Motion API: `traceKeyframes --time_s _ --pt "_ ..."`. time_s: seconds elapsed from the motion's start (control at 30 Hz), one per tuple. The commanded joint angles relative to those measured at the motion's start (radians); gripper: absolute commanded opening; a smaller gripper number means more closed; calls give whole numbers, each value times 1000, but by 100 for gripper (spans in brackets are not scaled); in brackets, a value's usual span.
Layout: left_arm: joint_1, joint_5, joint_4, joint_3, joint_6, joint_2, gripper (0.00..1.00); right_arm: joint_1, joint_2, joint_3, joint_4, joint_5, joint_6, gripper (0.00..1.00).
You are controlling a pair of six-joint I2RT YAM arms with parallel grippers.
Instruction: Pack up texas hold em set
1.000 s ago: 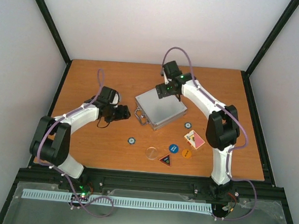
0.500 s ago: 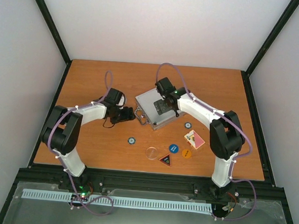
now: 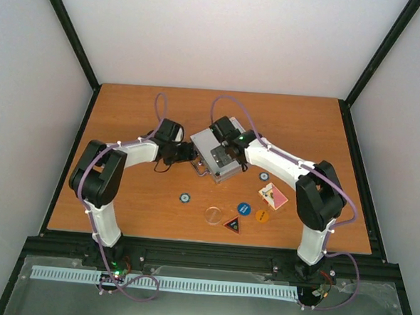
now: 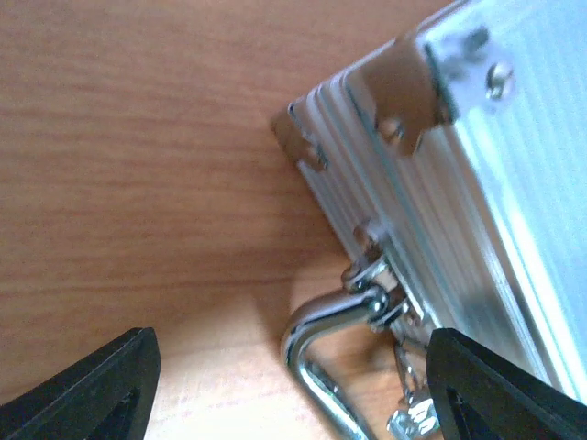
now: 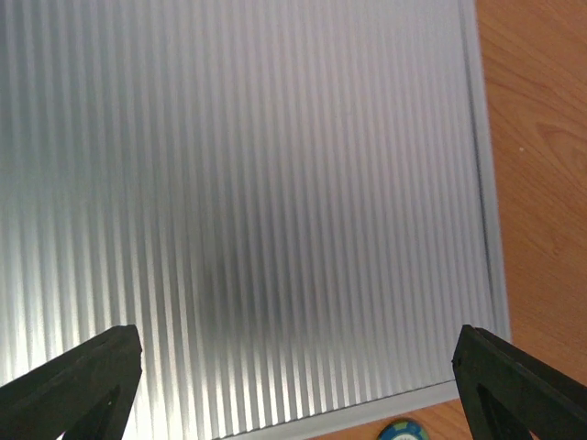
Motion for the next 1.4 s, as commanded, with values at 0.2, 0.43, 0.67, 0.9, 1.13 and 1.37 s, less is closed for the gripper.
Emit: traceKeyframes --time_s 0.2,0.43,0.67,0.9,1.13,1.37 --pt "-6 -21 76 -95 -42 137 83 98 -24 -40 29 64 -23 95" --pt "-5 -1 94 -131 -30 94 83 109 -12 -17 34 66 -28 95" --pt "-5 12 101 -169 -15 75 84 129 84 40 29 96 -58 96" --pt "-3 1 98 -229 6 24 84 137 129 75 29 79 -61 96" --pt "12 3 155 -286 -7 10 84 139 175 93 56 91 -62 96" --pt "21 25 213 -301 -25 52 83 139 240 126 79 124 -64 96"
